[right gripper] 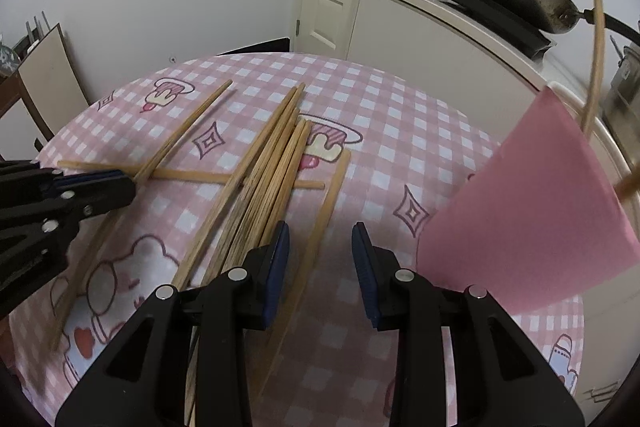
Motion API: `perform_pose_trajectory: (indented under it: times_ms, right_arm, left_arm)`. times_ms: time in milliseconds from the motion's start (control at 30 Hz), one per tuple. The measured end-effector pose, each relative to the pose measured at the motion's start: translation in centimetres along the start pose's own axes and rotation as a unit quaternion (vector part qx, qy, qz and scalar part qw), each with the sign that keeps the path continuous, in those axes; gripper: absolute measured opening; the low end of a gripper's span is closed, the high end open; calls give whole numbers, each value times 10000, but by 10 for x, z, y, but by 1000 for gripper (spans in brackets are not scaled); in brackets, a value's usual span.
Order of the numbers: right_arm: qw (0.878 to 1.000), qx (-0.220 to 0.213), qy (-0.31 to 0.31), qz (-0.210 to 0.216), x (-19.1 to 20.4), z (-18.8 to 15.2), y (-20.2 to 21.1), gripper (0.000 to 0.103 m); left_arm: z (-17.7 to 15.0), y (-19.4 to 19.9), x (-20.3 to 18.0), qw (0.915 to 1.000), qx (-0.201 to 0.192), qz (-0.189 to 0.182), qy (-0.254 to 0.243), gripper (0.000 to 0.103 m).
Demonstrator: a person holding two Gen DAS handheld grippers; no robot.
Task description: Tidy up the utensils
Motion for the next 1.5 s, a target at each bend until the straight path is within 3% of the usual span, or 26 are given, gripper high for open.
perform_pose_trajectory:
  times_ms: [100,400,567,800,1067,1500]
  right_arm:
    - [9999,19,-86,72,-2,4,-4,30]
    - [9998,-28,-108,193,-2,9,-7,8]
    - [9994,-73,-69,336,1,4,1,7]
    - [9966,-367,111,725,19,-5,35,5]
    - [9886,-965,271,1125,35,-7,98,5]
    - [9754,-1772,466,1227,39,-9,179,5]
  left_arm:
    - [11,-9,-1,10000,74,13,14,7]
    - [23,-25,-3,9997,239,72,75,7]
    - [21,-16,-1,9997,107,142,161,7]
    - [2,26,12,9984,-320,0,473,7]
    - [-5,92,13,9946,-910,-128,491,7]
    - [-15,171,-13,9858,-1612,-326,328,7]
Point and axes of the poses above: each gripper's, at about its wrist camera, not at the fingertips, and y roughly against the way its jaws point, x to its left, z to its top, the point moved 3 cm from there along -y, roughly the way its jaws point, and after that the axes turned 14 degrees about z, right-handed, at the moved point
